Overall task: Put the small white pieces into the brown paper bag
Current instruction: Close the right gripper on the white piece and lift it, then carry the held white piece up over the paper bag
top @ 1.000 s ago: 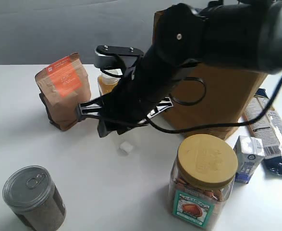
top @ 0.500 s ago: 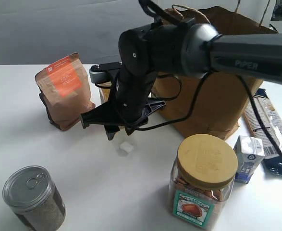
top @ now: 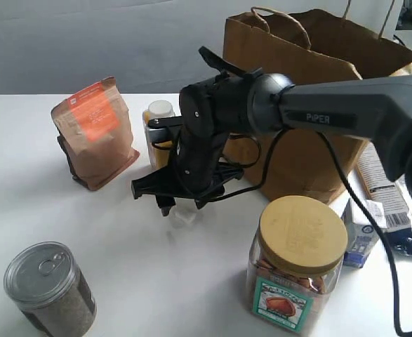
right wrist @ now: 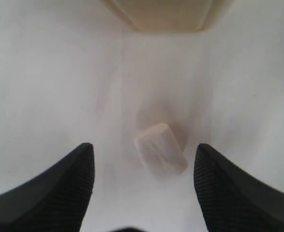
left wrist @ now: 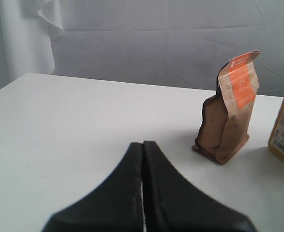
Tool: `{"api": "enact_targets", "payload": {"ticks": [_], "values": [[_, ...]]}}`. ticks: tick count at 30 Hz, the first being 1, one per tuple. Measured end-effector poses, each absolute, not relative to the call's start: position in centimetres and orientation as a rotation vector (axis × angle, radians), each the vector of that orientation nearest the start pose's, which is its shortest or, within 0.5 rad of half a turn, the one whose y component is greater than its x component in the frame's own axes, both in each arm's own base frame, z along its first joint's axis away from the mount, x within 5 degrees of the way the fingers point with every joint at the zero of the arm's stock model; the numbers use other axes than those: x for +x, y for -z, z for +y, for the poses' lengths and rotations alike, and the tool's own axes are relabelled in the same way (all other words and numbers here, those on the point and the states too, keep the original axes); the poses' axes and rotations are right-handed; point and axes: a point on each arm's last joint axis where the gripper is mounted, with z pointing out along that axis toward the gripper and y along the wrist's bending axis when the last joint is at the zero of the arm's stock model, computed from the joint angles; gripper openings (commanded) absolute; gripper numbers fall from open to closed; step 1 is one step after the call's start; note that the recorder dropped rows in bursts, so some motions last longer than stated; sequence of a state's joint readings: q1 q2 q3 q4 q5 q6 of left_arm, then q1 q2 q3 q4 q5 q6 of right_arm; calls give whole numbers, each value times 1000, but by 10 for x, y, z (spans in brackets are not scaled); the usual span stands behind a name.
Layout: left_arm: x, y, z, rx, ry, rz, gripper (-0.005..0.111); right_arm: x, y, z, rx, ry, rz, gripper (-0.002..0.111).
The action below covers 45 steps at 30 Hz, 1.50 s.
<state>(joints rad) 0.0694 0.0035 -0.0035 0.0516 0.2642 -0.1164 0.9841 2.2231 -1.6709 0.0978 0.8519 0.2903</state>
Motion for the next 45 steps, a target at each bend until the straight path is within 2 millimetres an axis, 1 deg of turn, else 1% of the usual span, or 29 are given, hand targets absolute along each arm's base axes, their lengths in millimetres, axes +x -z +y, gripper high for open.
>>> {"api": "enact_targets", "payload": {"ticks": [10, 13, 15, 18, 25, 26, 31, 33, 34, 35, 36, 37, 38, 39, 40, 41, 42, 43, 44, 45], "values": [[55, -190, 5, -129, -14, 1743, 0, 251, -132, 387, -939, -303, 2815, 54], [55, -190, 5, -129, -14, 1743, 0, 251, -129, 387, -945, -290, 2818, 51], [55, -190, 5, -129, -14, 1743, 0, 251, -125, 387, -947, -279, 2824, 47], [55, -190, 5, -129, -14, 1743, 0, 251, -122, 386, -953, -264, 2834, 37], [55, -190, 5, -129, -14, 1743, 0, 250, -118, 383, -954, -222, 2869, 2], [55, -190, 5, -129, -14, 1743, 0, 250, -118, 383, -950, -222, 2871, 0], [55, -190, 5, -129, -14, 1743, 0, 248, -122, 381, -959, -202, 2891, 0], [55, -190, 5, -129, -14, 1743, 0, 246, -129, 379, -968, -192, 2899, 0], [55, -190, 5, -129, -14, 1743, 0, 243, -140, 376, -1001, -183, 2900, 0], [55, -190, 5, -129, -14, 1743, 0, 241, -145, 376, -1021, -180, 2893, 0], [55, -190, 5, -129, -14, 1743, 0, 233, -159, 378, -1081, -182, 2855, 0], [55, -190, 5, -129, -14, 1743, 0, 228, -165, 380, -1100, -192, 2835, 0], [55, -190, 5, -129, -14, 1743, 0, 212, -181, 383, -1147, -225, 2783, 0], [55, -190, 5, -129, -14, 1743, 0, 204, -188, 384, -1162, -246, 2757, 0], [55, -190, 5, -129, -14, 1743, 0, 186, -202, 384, -1195, -294, 2698, 0], [55, -190, 5, -129, -14, 1743, 0, 178, -207, 384, -1210, -313, 2676, 0], [55, -190, 5, -129, -14, 1743, 0, 163, -221, 378, -1220, -357, 2631, 0], [55, -190, 5, -129, -14, 1743, 0, 154, -234, 371, -1211, -396, 2601, 0], [55, -190, 5, -129, -14, 1743, 0, 148, -245, 364, -1190, -426, 2577, 0], [55, -190, 5, -129, -14, 1743, 0, 142, -262, 353, -1160, -463, 2536, 0]]}}
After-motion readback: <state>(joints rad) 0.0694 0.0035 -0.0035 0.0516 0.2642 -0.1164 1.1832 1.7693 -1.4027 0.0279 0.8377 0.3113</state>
